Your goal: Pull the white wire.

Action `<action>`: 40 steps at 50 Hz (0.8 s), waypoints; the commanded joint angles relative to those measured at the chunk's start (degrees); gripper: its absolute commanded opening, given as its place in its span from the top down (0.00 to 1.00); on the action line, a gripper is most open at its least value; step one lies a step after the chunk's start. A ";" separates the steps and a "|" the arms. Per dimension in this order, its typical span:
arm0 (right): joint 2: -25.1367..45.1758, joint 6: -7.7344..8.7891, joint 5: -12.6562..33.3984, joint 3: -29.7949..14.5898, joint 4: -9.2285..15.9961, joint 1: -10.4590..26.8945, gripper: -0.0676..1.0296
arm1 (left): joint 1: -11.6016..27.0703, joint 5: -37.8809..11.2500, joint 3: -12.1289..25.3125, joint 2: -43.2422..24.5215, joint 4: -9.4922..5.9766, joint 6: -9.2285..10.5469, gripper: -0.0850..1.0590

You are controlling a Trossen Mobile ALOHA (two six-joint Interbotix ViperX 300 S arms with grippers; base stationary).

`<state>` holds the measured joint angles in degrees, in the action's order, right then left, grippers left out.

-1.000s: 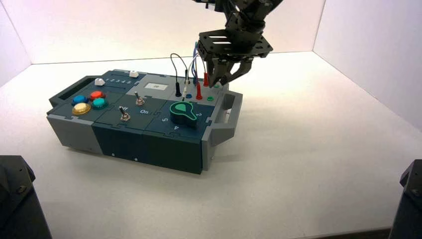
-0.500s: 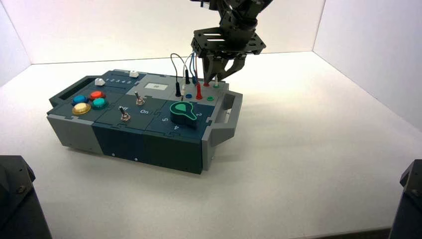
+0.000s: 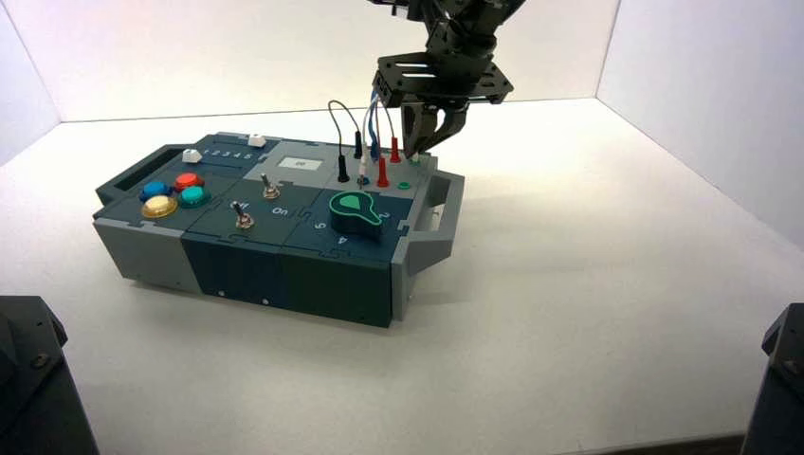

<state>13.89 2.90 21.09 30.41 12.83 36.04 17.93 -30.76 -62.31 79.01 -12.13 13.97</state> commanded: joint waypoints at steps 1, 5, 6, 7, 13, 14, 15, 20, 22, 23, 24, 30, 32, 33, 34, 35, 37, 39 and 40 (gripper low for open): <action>0.26 -0.26 -0.09 -0.88 -0.26 -2.02 0.96 | 0.35 1.23 2.81 -1.76 0.18 -0.35 0.95; 0.62 -0.26 -0.18 -0.88 -0.26 -2.02 0.96 | 0.35 1.23 3.16 -2.46 0.18 -0.53 0.95; 0.62 -0.26 -0.09 -0.97 -0.26 -2.02 0.96 | 0.35 1.23 3.25 -2.46 0.18 -0.53 0.95; 0.62 -0.26 -0.09 -0.97 -0.26 -1.93 0.96 | 0.35 1.23 3.25 -2.72 0.18 -0.53 0.95; -0.09 -0.35 0.35 -1.05 -0.09 -2.02 0.96 | 0.35 1.23 3.34 -3.43 0.18 -0.53 0.95; -0.35 -0.35 0.62 -1.14 -0.09 -1.93 0.96 | 0.35 1.23 3.34 -3.43 0.18 -0.53 0.95; -0.70 -0.35 0.97 -1.23 -0.09 -1.93 0.96 | 0.35 1.23 3.34 -3.43 0.18 -0.53 0.95; -2.29 -0.62 1.32 -1.32 0.00 -1.93 0.96 | 0.35 1.23 3.34 -3.43 0.18 -0.53 0.95; -2.81 -0.70 1.41 -1.23 0.00 -1.93 0.96 | 0.35 1.23 3.34 -3.43 0.18 -0.62 0.95; -3.08 -0.79 1.49 -1.32 0.00 -1.93 0.96 | 0.35 1.23 3.34 -3.43 0.18 -0.53 0.95; -3.34 -0.79 1.58 -1.32 0.00 -1.93 0.96 | 0.35 1.23 3.34 -3.43 0.26 -0.62 0.95; -4.31 -0.88 2.29 -1.67 0.18 -1.93 0.96 | 0.35 1.23 3.34 -3.25 0.18 -0.62 0.95; -4.48 -0.88 2.55 -1.76 0.26 -1.85 0.96 | 0.35 1.23 3.34 -3.25 0.18 -0.62 0.95; -4.75 -0.88 2.64 -1.85 0.26 -1.76 0.96 | 0.35 1.23 3.34 -3.16 0.18 -0.70 0.95; -4.75 -0.88 2.64 -1.85 0.26 -1.76 0.96 | 0.35 1.23 3.34 -3.16 0.18 -0.62 0.95; -4.83 -0.97 2.72 -1.85 0.26 -1.67 0.96 | 0.35 1.23 3.34 -2.99 0.18 -0.70 0.95; -5.01 -0.97 2.81 -1.85 0.44 -1.58 0.96 | 0.35 1.23 3.34 -2.90 0.18 -0.62 0.95; -5.10 -0.97 3.08 -1.85 0.70 -1.32 0.96 | 0.35 1.23 3.34 -2.90 0.18 -0.62 0.95; -5.19 -0.97 3.16 -1.85 0.79 -1.32 0.96 | 0.35 1.23 3.34 -2.81 0.18 -0.62 0.95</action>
<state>12.74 2.29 24.08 29.97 13.10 35.68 17.93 -30.15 -60.82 76.46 -12.04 13.54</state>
